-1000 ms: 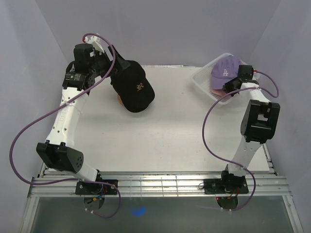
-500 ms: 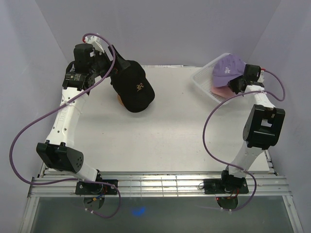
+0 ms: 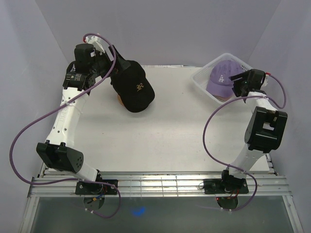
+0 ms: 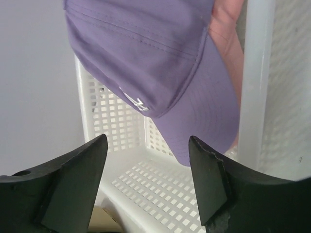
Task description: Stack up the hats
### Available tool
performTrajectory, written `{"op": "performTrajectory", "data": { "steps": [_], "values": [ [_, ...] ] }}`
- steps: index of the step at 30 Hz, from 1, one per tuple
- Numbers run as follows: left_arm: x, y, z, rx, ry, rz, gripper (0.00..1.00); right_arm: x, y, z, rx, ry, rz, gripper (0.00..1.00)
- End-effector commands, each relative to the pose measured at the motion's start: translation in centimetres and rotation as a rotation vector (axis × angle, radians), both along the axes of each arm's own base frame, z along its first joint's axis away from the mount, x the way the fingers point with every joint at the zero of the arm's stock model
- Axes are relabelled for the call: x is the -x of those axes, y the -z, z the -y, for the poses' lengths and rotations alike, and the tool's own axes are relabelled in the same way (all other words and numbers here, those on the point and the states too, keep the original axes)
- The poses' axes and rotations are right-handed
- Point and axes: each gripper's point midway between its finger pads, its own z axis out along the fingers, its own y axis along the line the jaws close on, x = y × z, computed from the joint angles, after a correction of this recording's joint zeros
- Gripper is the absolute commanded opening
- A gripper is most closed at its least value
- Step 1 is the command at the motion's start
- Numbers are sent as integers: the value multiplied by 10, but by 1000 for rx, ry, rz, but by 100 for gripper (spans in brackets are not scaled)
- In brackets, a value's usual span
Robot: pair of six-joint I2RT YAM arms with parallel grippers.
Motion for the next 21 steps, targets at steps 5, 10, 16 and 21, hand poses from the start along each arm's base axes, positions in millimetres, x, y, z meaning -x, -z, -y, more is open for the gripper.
{"op": "performTrajectory", "data": {
  "steps": [5,10,16,21],
  "values": [
    [6,-15,1,0,0,32,93,12,39,-22,-82,-38,-217,88],
    [7,-15,1,-4,0,32,93,10,37,-22,-91,-19,-228,91],
    [7,-11,1,-5,1,26,93,5,44,-27,-80,-43,-328,95],
    [7,-8,0,-14,-2,23,93,-11,21,-5,68,-24,-263,94]
  ]
}}
